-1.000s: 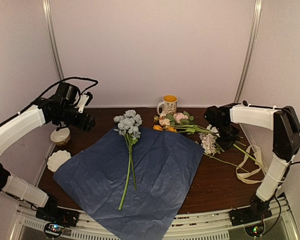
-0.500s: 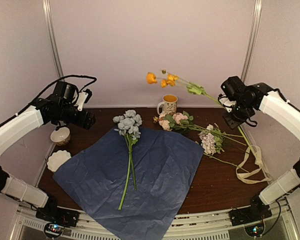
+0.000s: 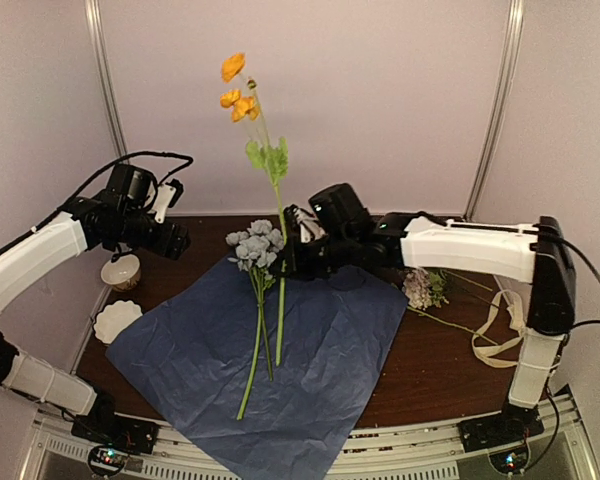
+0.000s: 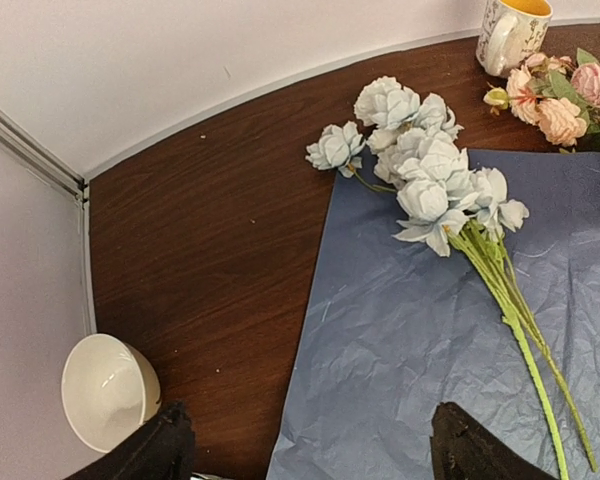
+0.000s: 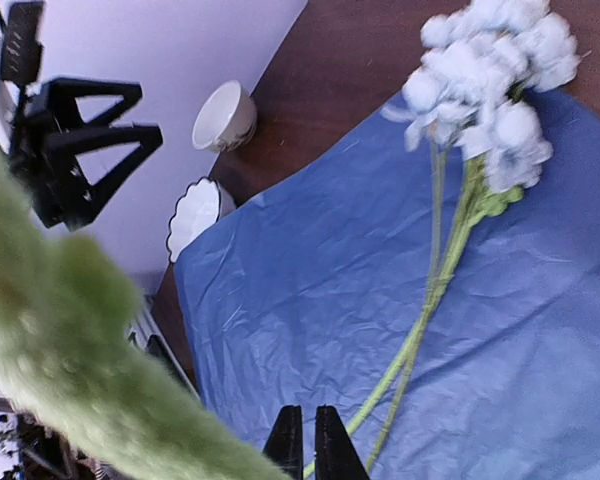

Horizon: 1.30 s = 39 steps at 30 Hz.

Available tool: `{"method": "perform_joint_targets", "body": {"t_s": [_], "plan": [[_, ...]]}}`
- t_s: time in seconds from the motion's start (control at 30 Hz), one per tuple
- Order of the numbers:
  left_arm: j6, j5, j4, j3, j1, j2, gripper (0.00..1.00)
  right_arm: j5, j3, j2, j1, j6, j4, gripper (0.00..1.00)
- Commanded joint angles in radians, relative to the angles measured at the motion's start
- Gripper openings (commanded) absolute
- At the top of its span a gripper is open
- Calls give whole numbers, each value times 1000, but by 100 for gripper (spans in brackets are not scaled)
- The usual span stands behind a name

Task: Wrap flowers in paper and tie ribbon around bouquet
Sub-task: Place the fake flower on the flattened wrapping paper.

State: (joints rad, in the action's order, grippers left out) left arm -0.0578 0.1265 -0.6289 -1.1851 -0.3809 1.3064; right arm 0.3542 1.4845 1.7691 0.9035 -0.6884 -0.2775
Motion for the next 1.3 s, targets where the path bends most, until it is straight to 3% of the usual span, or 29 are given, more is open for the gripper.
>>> {"method": "perform_joint_targets", "body": {"t_s": [0.0,0.17,0.27,0.5,0.6,0.63,0.87,1.07,1.27], "plan": [[6,7,40,11,-4,-26,85,108,161,183,57,-192,46,0],[6,-4,41,11,-3,-30,85,125,109,309,77,-378,229,1],[6,-6,40,11,-3,-31,85,137,96,329,82,-396,272,2],[6,-11,40,12,-3,-39,85,106,189,321,97,-292,19,10],[9,-5,40,13,-4,-42,85,99,186,312,99,-270,-13,34],[8,-5,40,13,-4,-43,85,79,191,307,100,-261,-31,38],[15,0,40,16,-3,-38,86,-82,146,214,98,-221,-50,41],[16,-4,38,15,-4,-38,86,-308,176,70,48,68,-226,42],[19,-3,38,16,-4,-32,87,-497,149,-101,-178,387,-498,46]]}}
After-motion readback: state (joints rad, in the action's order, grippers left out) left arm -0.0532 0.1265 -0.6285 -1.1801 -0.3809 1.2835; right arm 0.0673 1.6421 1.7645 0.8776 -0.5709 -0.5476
